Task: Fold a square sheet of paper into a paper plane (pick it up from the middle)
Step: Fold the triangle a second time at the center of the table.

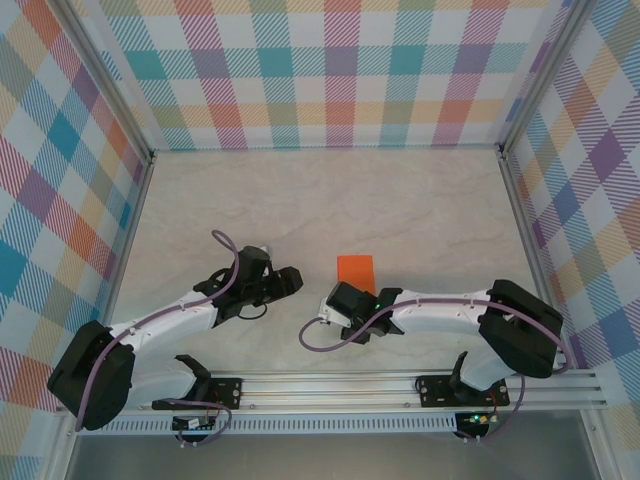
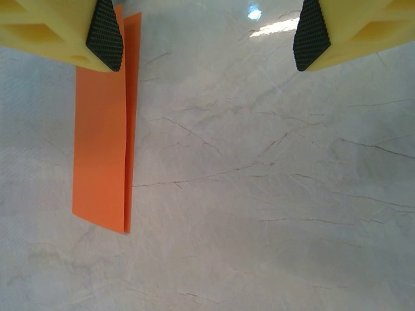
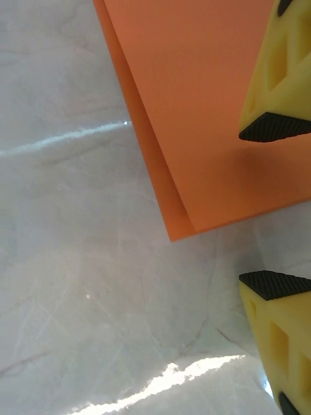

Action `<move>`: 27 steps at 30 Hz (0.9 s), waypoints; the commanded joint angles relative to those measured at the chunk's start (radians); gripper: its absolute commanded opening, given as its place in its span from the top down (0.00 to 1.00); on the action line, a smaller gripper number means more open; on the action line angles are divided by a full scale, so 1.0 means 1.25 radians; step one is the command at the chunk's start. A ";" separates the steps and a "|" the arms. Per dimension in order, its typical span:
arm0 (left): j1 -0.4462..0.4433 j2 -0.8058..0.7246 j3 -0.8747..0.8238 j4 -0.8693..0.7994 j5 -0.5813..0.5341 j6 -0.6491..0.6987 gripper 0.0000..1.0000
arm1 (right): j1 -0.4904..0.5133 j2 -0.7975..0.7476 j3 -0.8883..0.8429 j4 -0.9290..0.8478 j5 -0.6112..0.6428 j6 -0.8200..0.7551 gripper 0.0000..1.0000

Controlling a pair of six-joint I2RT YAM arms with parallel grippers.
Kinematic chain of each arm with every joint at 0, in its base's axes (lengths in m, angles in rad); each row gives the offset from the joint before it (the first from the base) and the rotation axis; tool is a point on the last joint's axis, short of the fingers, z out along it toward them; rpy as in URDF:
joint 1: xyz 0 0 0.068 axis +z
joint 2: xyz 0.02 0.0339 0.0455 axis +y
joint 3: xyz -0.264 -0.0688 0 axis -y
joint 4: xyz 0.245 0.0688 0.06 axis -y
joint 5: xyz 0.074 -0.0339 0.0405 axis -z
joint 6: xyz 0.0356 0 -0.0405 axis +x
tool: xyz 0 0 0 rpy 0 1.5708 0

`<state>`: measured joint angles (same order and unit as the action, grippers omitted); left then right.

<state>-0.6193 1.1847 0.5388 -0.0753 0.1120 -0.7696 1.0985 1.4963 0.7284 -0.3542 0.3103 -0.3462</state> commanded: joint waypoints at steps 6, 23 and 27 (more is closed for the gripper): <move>-0.004 0.001 0.008 -0.003 -0.007 0.009 0.27 | -0.007 -0.007 0.019 0.027 0.042 0.025 0.49; -0.005 0.024 0.017 0.019 0.009 0.000 0.27 | -0.027 -0.051 -0.013 0.044 0.034 0.064 0.64; -0.005 0.028 0.021 0.018 0.012 0.000 0.27 | -0.027 -0.045 -0.014 0.056 0.044 0.073 0.66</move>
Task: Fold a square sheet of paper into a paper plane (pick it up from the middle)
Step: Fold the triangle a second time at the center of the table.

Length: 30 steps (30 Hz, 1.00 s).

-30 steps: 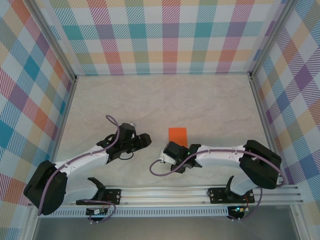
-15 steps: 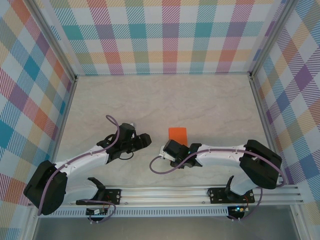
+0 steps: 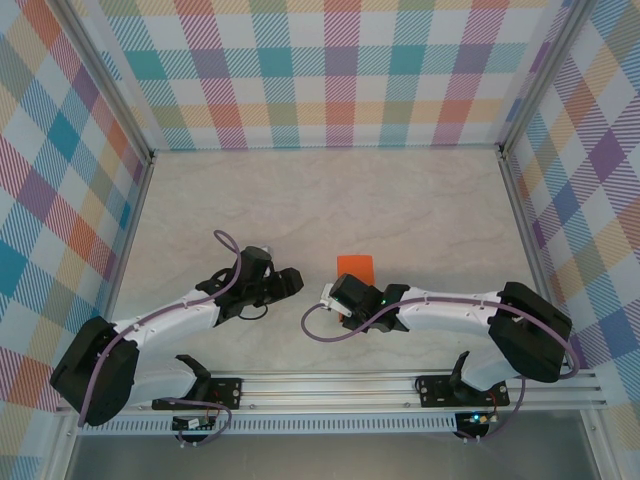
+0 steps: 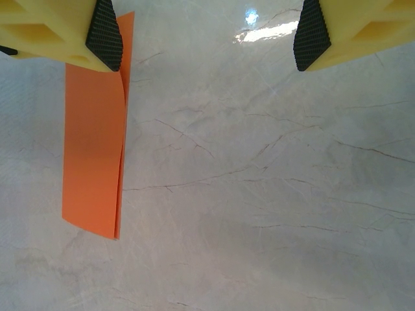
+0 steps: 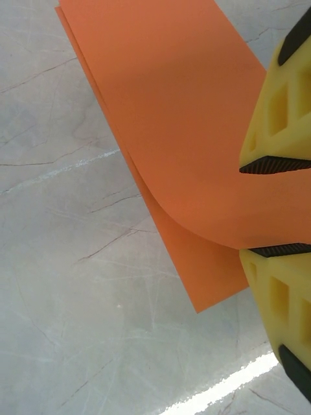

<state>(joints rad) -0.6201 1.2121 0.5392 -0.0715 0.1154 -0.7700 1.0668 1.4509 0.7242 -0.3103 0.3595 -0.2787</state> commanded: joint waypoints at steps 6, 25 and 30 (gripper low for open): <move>-0.005 0.010 0.022 0.018 0.013 -0.003 0.27 | -0.002 -0.009 -0.008 0.029 0.008 0.039 0.70; -0.024 0.035 0.075 -0.011 0.006 -0.015 0.28 | -0.022 -0.031 0.073 -0.047 -0.010 0.187 0.99; -0.024 -0.003 0.078 -0.057 -0.037 -0.021 0.28 | -0.023 -0.053 0.122 -0.112 0.027 0.286 1.00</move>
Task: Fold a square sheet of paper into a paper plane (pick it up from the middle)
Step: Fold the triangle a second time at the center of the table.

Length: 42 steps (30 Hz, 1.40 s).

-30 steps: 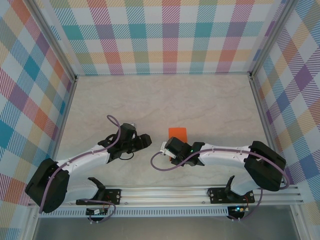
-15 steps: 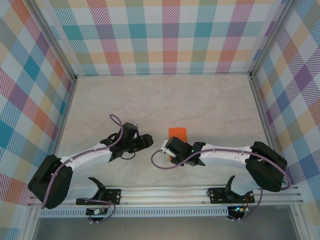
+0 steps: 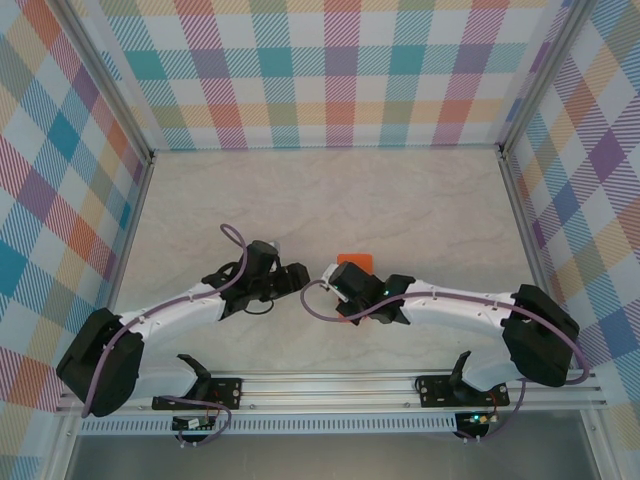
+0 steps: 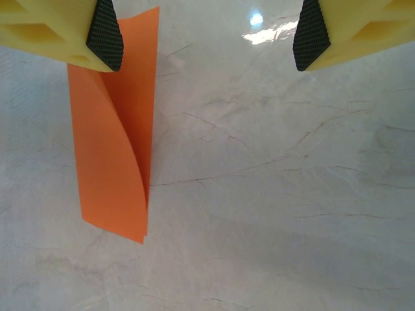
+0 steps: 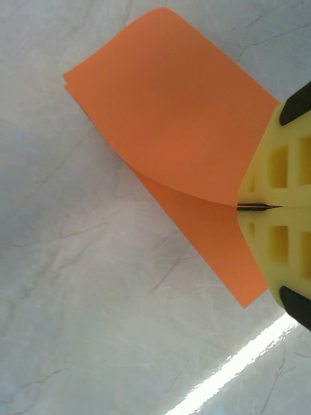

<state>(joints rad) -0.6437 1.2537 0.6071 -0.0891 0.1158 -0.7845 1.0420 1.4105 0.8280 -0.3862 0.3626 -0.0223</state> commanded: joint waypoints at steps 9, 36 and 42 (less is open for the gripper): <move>-0.005 -0.120 0.039 -0.142 -0.137 -0.007 0.27 | -0.006 -0.062 0.194 -0.187 0.143 0.145 1.00; -0.003 -0.205 0.009 -0.231 -0.208 -0.038 0.27 | 0.079 0.125 0.201 -0.092 -0.016 0.551 1.00; 0.000 -0.216 -0.004 -0.233 -0.198 -0.051 0.29 | 0.079 0.127 0.175 -0.004 -0.052 0.621 1.00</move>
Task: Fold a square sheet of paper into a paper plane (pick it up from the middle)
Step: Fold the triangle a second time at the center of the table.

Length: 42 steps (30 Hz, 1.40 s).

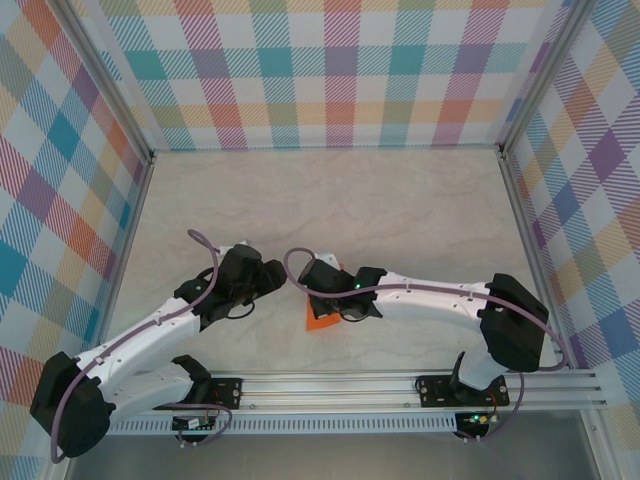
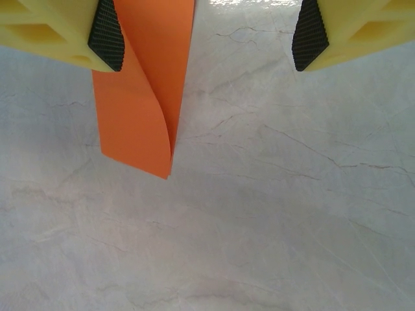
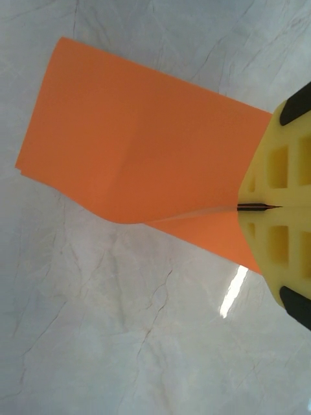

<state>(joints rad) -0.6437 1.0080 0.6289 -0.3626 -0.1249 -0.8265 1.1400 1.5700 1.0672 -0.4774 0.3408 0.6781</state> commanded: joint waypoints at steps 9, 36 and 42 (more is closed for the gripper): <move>0.001 -0.019 -0.067 0.061 0.103 -0.003 0.33 | -0.003 -0.028 -0.164 0.203 -0.108 0.086 1.00; -0.033 0.359 0.151 0.163 0.224 0.058 0.56 | -0.176 -0.080 -0.399 0.556 -0.423 0.056 0.99; -0.037 0.511 0.229 0.219 0.277 0.039 0.66 | -0.176 -0.091 -0.417 0.567 -0.411 0.047 0.99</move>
<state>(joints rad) -0.6815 1.5967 0.8860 -0.1192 0.1745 -0.7689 0.9218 1.4780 0.5659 0.1890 -0.1661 0.7559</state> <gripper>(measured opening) 0.346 0.045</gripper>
